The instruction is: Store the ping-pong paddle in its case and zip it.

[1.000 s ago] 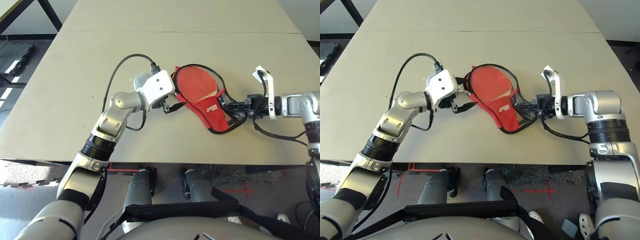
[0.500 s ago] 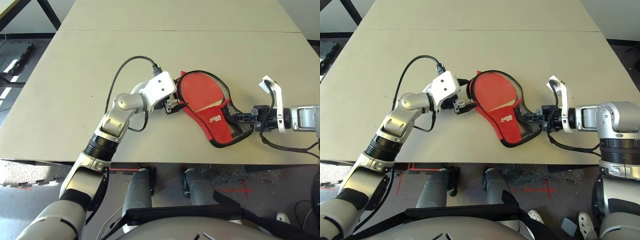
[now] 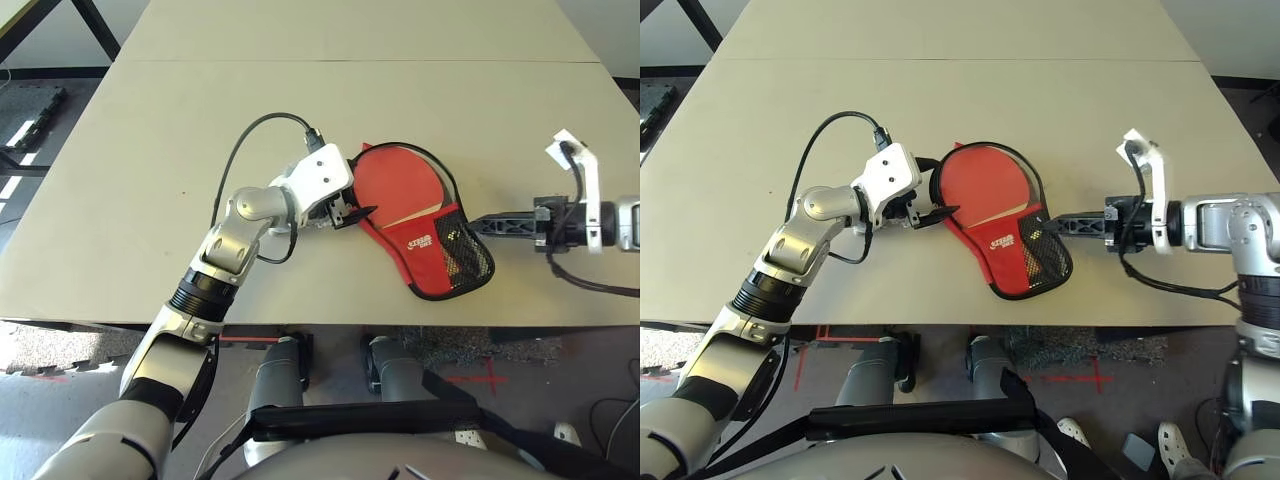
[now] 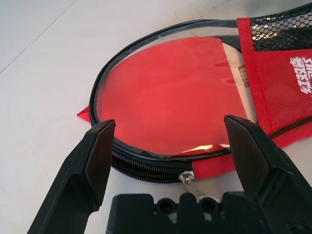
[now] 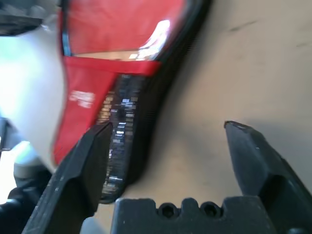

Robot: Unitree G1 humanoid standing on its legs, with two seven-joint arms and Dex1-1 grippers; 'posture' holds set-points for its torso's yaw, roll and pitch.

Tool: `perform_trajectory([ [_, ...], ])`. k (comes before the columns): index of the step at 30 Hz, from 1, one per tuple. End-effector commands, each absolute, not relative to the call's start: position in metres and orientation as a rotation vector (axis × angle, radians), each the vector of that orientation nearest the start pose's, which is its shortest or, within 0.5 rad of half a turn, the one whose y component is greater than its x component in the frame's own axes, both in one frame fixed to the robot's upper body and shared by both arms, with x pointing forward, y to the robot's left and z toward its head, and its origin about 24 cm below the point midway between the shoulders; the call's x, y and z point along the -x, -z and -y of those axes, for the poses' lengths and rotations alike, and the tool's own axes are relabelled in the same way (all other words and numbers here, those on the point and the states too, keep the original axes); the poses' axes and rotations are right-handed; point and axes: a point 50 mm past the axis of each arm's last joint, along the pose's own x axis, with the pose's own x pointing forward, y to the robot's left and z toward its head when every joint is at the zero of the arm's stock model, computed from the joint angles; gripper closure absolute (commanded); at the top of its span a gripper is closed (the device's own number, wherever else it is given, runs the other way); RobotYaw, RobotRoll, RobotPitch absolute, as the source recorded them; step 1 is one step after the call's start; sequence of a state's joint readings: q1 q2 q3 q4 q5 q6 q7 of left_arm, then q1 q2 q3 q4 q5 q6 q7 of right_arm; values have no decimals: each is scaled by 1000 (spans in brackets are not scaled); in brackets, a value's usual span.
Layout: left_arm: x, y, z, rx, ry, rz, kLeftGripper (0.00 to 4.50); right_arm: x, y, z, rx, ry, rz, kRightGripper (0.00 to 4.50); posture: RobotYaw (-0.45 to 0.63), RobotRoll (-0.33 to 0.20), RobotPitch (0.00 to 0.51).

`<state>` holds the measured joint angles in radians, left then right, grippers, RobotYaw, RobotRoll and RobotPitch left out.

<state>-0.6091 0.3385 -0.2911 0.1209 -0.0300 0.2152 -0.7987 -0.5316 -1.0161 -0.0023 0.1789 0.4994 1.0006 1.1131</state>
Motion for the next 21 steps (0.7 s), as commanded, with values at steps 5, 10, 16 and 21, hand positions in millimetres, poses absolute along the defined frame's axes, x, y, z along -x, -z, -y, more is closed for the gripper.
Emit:
perform_trajectory([
  [5, -320, -140, -88, -545, 1074, 27, 0, -320, -184, 288, 204, -854, -463, 21, -28, 0, 201],
  [10, -319, -141, -91, -556, 1067, 23, 0, -347, -190, 271, 295, -909, -319, 21, -5, 0, 208],
  [16, -316, -141, -95, -560, 1059, 13, 0, -357, -187, 249, 403, -1061, -242, 21, 8, 0, 213],
  [21, -316, -146, -100, -575, 1045, 12, 0, -363, -172, 235, 515, -1147, -293, 21, 14, 0, 217],
])
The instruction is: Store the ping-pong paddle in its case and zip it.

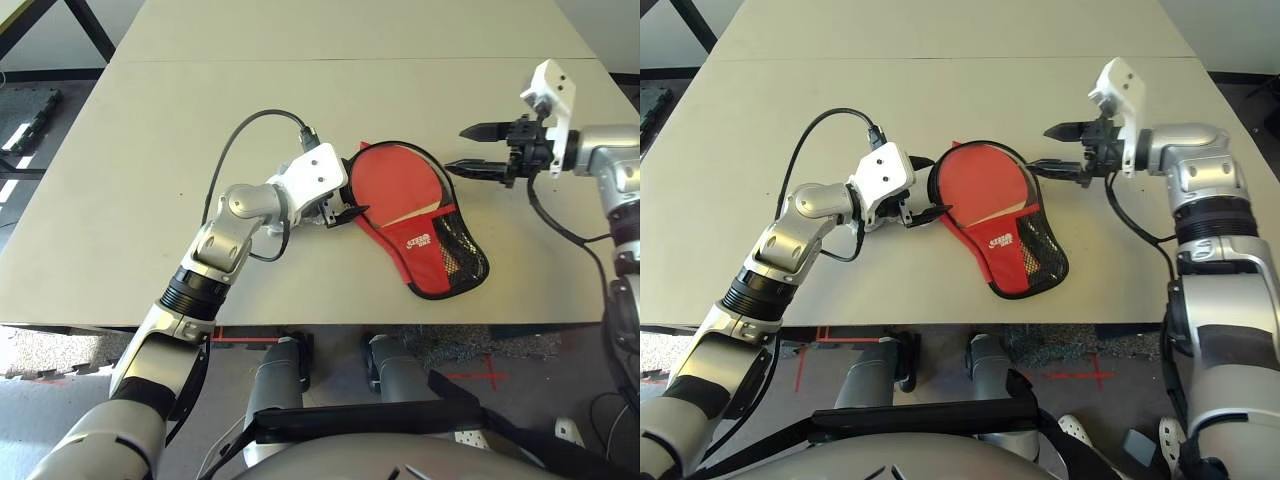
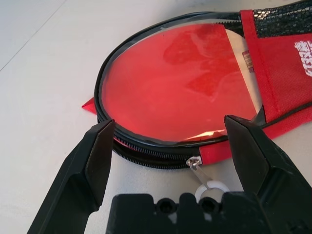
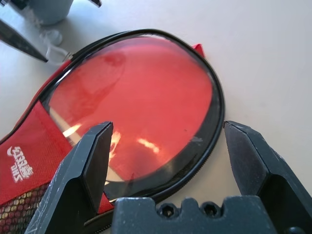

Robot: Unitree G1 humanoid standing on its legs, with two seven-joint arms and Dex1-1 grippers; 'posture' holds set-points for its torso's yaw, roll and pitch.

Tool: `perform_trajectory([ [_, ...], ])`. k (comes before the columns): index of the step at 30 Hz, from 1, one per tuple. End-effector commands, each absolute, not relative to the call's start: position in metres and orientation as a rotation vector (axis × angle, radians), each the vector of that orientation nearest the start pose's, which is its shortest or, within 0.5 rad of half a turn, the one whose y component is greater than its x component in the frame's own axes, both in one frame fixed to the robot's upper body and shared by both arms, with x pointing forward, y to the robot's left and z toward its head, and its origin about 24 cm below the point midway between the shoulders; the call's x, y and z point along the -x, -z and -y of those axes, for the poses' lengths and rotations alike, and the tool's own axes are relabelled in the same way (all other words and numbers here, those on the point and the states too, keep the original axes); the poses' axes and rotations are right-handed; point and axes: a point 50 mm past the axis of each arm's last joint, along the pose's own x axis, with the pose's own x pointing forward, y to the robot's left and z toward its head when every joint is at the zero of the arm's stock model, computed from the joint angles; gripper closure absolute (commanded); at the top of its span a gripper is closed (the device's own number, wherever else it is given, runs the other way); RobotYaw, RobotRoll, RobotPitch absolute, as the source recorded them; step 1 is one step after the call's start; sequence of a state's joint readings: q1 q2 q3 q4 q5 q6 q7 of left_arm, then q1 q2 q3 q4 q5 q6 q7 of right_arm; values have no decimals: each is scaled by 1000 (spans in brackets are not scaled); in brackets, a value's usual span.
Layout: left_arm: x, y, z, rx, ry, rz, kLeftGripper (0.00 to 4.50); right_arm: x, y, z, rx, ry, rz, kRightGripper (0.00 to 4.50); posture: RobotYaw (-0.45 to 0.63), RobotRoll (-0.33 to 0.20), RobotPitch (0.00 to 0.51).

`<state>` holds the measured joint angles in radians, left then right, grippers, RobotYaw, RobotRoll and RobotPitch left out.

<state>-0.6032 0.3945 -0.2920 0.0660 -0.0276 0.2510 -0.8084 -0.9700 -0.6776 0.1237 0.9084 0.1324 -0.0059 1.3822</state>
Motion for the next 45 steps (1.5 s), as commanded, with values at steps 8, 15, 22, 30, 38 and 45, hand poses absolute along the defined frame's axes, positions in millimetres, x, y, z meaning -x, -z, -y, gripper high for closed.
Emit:
perform_trajectory([
  [8, -316, -171, -114, -577, 1014, 31, 0, -371, -150, 214, 539, -1183, -348, 21, 31, 0, 224],
  [15, -313, -187, -135, -613, 966, 3, 0, -371, -131, 206, 523, -1180, -393, 21, 66, 0, 232],
  [22, -309, -181, -163, -665, 918, -140, 0, -370, -127, 207, 525, -1170, -404, 21, 70, 0, 236],
  [30, -301, -182, -184, -623, 892, -274, 0, -369, -126, 209, 534, -1163, -400, 21, 65, 0, 238],
  [38, -302, -182, -192, -560, 842, -351, 0, -369, -125, 209, 539, -1161, -391, 21, 66, 0, 239],
  [45, -304, -183, -189, -478, 847, -379, 0, -370, -126, 208, 545, -1158, -378, 21, 57, 0, 239],
])
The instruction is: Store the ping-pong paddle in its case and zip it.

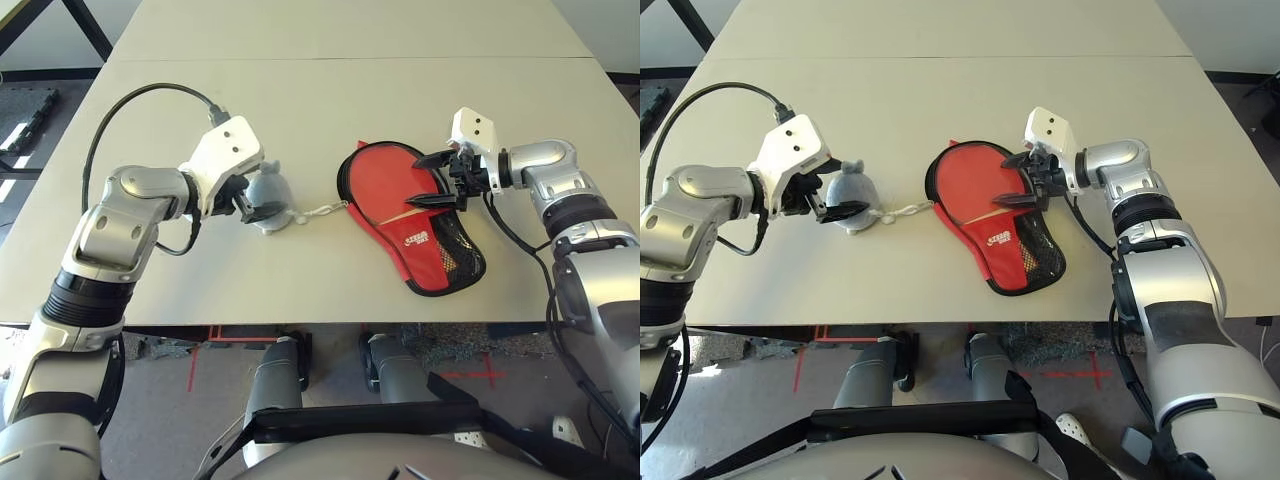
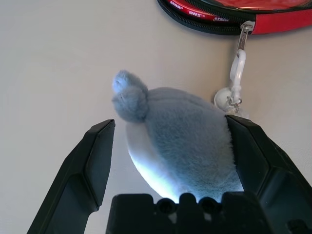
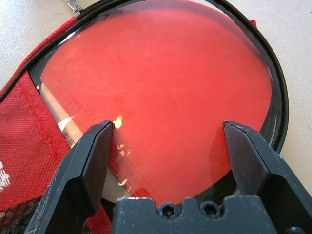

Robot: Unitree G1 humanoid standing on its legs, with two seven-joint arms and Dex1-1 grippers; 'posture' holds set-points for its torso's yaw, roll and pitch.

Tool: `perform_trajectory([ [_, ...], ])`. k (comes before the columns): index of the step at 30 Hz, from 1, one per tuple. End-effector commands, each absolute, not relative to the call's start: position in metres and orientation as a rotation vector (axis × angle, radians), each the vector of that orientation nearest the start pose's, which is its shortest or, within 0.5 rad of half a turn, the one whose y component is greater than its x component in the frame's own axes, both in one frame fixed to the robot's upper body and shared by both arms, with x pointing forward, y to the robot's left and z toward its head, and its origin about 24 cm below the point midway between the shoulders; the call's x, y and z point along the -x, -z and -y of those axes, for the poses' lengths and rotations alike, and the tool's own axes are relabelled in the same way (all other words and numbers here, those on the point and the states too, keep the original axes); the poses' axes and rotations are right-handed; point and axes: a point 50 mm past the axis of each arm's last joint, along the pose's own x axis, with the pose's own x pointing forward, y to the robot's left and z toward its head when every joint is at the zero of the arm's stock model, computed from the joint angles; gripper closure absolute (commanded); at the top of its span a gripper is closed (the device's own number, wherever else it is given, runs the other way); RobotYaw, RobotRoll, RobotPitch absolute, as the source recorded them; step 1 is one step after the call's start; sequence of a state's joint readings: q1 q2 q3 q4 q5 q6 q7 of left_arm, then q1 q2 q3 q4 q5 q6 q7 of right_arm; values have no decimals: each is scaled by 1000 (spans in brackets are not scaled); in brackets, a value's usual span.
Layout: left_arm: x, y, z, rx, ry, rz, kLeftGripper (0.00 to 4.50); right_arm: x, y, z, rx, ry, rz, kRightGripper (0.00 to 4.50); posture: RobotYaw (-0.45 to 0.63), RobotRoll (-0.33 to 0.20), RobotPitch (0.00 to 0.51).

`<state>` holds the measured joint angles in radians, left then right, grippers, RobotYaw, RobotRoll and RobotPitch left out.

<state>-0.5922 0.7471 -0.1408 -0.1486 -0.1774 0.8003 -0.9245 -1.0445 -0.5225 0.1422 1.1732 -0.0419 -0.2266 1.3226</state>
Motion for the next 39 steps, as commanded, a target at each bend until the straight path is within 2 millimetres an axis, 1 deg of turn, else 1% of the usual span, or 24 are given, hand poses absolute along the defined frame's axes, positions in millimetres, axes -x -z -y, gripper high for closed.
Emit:
perform_trajectory([
  [1, -304, -184, -188, -470, 853, -381, 0, -369, -126, 208, 547, -1158, -377, 21, 57, 0, 239],
  [2, -304, -184, -188, -466, 856, -382, 0, -369, -126, 208, 547, -1158, -377, 21, 57, 0, 239],
  [5, -304, -186, -188, -449, 856, -386, 592, -368, -124, 211, 560, -1151, -384, 0, 56, 0, 238],
  [6, -305, -187, -188, -446, 857, -384, 906, -368, -124, 211, 562, -1150, -386, 0, 56, 0, 238],
  [10, -306, -190, -189, -439, 856, -384, 2480, -368, -123, 211, 567, -1150, -389, 0, 56, 0, 237],
  [14, -306, -189, -190, -435, 866, -413, 3961, -367, -120, 211, 576, -1151, -394, 0, 53, 0, 234],
  [16, -305, -187, -189, -439, 874, -426, 4475, -367, -120, 211, 583, -1152, -395, 0, 51, 0, 234],
  [20, -307, -186, -188, -448, 873, -428, 4475, -367, -120, 211, 589, -1151, -396, 0, 50, 0, 234],
  [23, -317, -189, -186, -478, 835, -393, 4475, -367, -120, 212, 596, -1147, -398, 0, 46, 0, 235],
  [27, -336, -194, -185, -548, 759, -333, 4475, -366, -119, 212, 601, -1149, -399, 0, 43, 0, 237],
  [28, -345, -197, -183, -556, 733, -311, 4475, -366, -118, 212, 605, -1152, -401, 0, 39, 0, 239],
  [32, -379, -210, -169, -586, 658, -230, 4475, -364, -114, 212, 622, -1161, -413, 0, 27, 0, 242],
  [36, -403, -220, -154, -602, 621, -173, 4475, -363, -112, 212, 625, -1166, -416, 0, 15, 0, 245],
  [39, -415, -224, -144, -622, 588, -141, 4475, -362, -111, 212, 624, -1170, -416, 0, -2, 0, 248],
])
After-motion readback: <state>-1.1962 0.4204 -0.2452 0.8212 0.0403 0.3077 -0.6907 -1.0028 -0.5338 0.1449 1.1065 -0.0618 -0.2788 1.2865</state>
